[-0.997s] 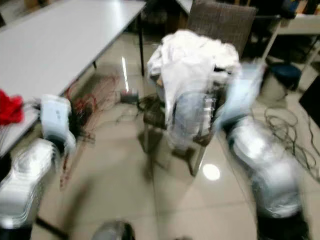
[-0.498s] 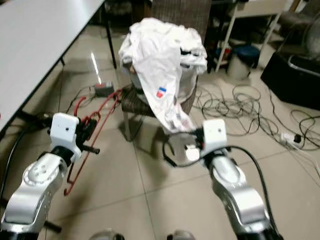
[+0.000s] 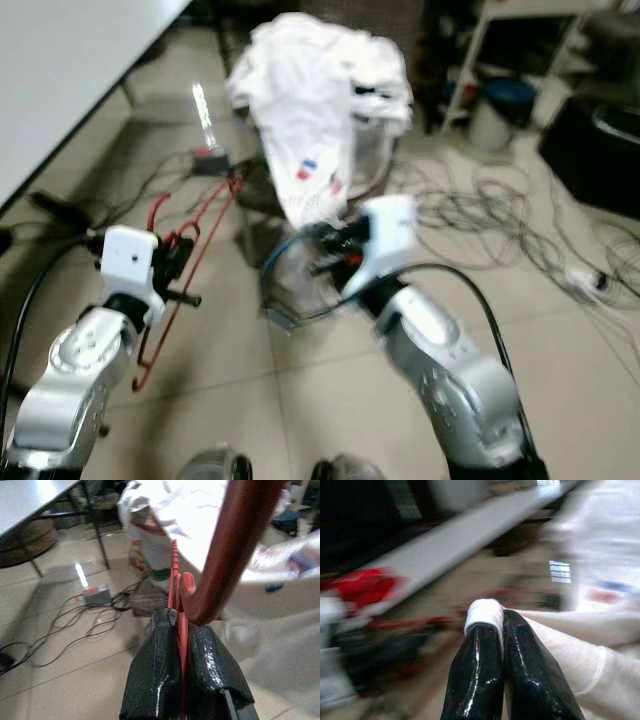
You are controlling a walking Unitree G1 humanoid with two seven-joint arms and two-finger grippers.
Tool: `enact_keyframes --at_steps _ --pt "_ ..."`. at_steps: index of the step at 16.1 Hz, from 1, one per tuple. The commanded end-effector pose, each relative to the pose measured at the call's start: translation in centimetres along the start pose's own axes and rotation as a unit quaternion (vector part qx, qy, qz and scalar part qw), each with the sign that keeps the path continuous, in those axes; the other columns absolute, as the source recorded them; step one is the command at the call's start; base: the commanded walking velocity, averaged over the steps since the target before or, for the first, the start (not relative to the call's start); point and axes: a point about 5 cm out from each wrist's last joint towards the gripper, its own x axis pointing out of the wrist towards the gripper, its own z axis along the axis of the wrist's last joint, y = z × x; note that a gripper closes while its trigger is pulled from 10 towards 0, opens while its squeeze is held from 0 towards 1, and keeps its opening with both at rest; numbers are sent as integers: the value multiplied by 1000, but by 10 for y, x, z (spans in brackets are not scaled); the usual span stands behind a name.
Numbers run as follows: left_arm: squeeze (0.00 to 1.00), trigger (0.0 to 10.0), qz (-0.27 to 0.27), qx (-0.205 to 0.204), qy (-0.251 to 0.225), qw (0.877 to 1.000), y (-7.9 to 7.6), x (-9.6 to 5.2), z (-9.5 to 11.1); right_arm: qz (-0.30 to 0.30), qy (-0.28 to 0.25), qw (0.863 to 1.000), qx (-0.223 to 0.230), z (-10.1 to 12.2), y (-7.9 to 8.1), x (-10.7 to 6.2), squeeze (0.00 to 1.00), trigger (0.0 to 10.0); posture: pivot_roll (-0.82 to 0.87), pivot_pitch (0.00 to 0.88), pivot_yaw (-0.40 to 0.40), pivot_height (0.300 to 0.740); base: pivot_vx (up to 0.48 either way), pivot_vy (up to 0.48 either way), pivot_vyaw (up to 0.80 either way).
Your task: Hang hanger
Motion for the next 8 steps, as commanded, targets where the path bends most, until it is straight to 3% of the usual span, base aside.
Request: enact_keyframes --at_steps 1,2,3,4,5,6,7,8 --pt "0 10000 4 6 2 1000 1 -3 0 56 17 998 12 -1 13 -5 0 10000 -19 77 7 740 0 0 0" --pt "0 10000 6 6 -3 1000 1 -2 3 63 50 997 -3 -13 12 -7 0 10000 -23 75 9 740 0 0 0" --pt "0 10000 19 1 0 1000 6 -2 1 -38 58 995 -72 -19 -12 -1 0 10000 -35 79 28 740 0 0 0" --pt "0 10000 18 6 6 1000 7 -2 -1 -144 43 982 -117 -15 -37 -1 0 10000 -25 76 25 740 0 0 0" --pt "0 10000 6 17 3 1000 5 0 0 -188 24 976 -108 -9 -50 -4 0 10000 -24 77 16 740 0 0 0" --pt "0 10000 6 16 -7 1000 5 3 4 -155 4 986 -56 -1 -41 0 0 10000 -41 74 18 740 0 0 0" --pt "0 10000 13 10 -9 1000 6 6 5 -33 41 998 -43 -5 -10 7 0 10000 -45 72 18 740 0 0 0" --pt "0 10000 13 10 -8 1000 6 6 4 3 63 997 -52 -11 -1 7 0 10000 -46 72 19 740 0 0 0"
